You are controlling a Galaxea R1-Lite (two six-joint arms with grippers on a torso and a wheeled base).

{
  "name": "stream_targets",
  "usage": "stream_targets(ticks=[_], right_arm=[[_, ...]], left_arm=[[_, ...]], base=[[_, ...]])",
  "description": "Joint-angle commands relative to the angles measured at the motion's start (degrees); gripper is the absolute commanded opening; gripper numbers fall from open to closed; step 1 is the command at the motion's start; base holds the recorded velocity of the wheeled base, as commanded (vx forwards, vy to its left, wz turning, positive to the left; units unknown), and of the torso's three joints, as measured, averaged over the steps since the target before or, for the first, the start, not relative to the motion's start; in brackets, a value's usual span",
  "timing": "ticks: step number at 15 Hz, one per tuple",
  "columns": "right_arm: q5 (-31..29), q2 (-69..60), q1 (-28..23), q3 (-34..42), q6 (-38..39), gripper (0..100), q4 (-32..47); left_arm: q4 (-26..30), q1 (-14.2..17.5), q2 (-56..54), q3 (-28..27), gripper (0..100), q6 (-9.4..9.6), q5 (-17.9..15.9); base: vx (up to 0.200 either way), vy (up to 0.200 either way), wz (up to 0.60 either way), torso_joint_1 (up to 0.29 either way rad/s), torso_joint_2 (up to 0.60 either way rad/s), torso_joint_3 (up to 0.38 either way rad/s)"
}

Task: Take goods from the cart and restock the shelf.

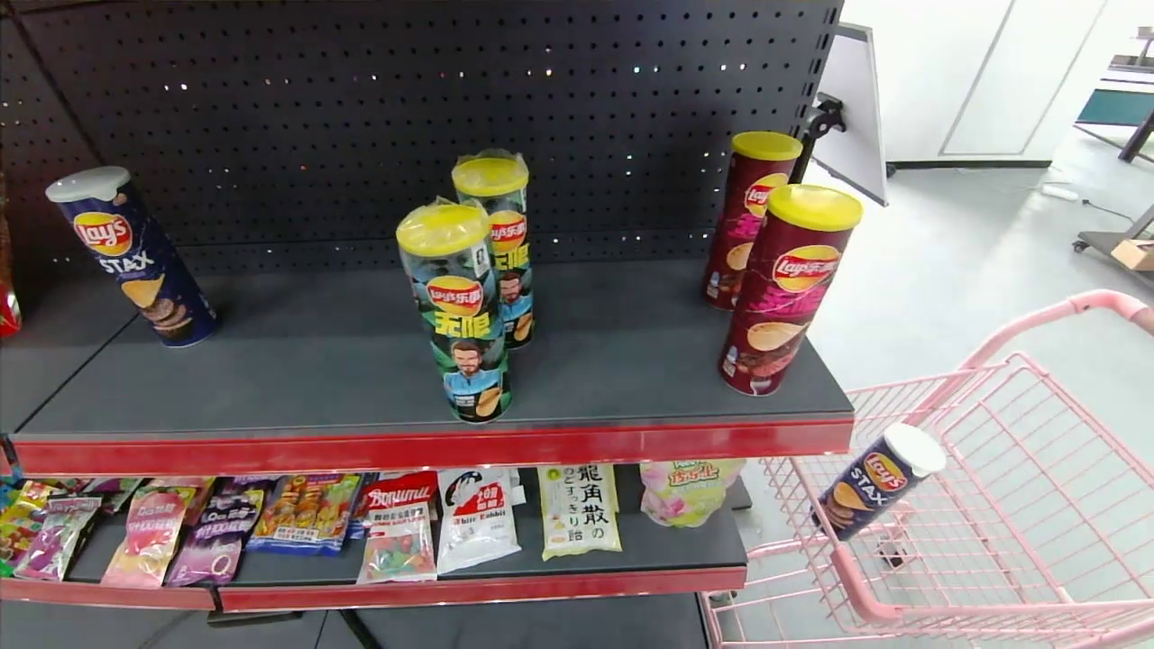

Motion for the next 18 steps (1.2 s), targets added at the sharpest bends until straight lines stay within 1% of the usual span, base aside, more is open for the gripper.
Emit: stream_targets(ticks=[1,4,7,9,10,11,12,13,15,17,18], right_arm=[[0.3,0.5,0.1,0.1,-0.1,100,0.0],[1.4,-0.5,0.0,1.7,-0.2,100,-0.1],[1.4,-5.6,0.1,4.5,-1.5,100,-0.1],[1.5,-7.5,0.1,5.0,-1.4,100,-0.1],[1.4,-11.5,0.0,7.1,-1.9,100,0.0],[1.3,-18.0,0.1,10.6,-5.0,100,-0.5],[1.2,-18.6,1.2,10.5,-7.2,100,-0.4],[1.0,-18.6,1.1,10.4,-7.7,100,-0.4],[0.5,-18.6,1.1,10.5,-7.1,100,-0.4],[-1.9,-18.6,1.1,10.5,-5.5,100,-0.4],[-2.6,-18.6,1.1,10.5,-3.1,100,-0.4]], left_arm=[[0.1,0.0,0.0,0.0,100,-0.06,0.0],[0.1,0.0,0.0,0.7,100,-0.23,0.1],[0.1,0.0,0.4,0.7,100,-0.14,0.1],[0.1,0.0,0.0,0.7,100,-0.14,0.5],[0.1,0.0,-0.2,0.7,100,-0.14,0.9],[0.1,0.0,-0.2,0.7,100,-0.14,1.0],[0.1,0.0,-0.3,0.7,100,-0.14,1.0],[0.1,0.0,-0.6,0.9,100,-0.14,0.9],[0.1,0.0,-1.3,1.7,100,-0.14,0.9],[0.1,0.0,-1.8,1.7,100,-0.14,0.9],[0.2,0.0,-2.4,1.7,100,-0.14,0.9]], base=[[0.000,0.000,0.00,0.000,0.00,0.000],[0.000,0.000,0.00,0.000,0.00,0.000],[0.000,0.000,0.00,0.000,0.00,0.000],[0.000,0.000,0.00,0.000,0.00,0.000],[0.000,0.000,0.00,0.000,0.00,0.000],[0.000,0.000,0.00,0.000,0.00,0.000],[0.000,0.000,0.00,0.000,0.00,0.000],[0.000,0.000,0.00,0.000,0.00,0.000],[0.000,0.000,0.00,0.000,0.00,0.000],[0.000,0.000,0.00,0.000,0.00,0.000],[0.000,0.000,0.00,0.000,0.00,0.000]])
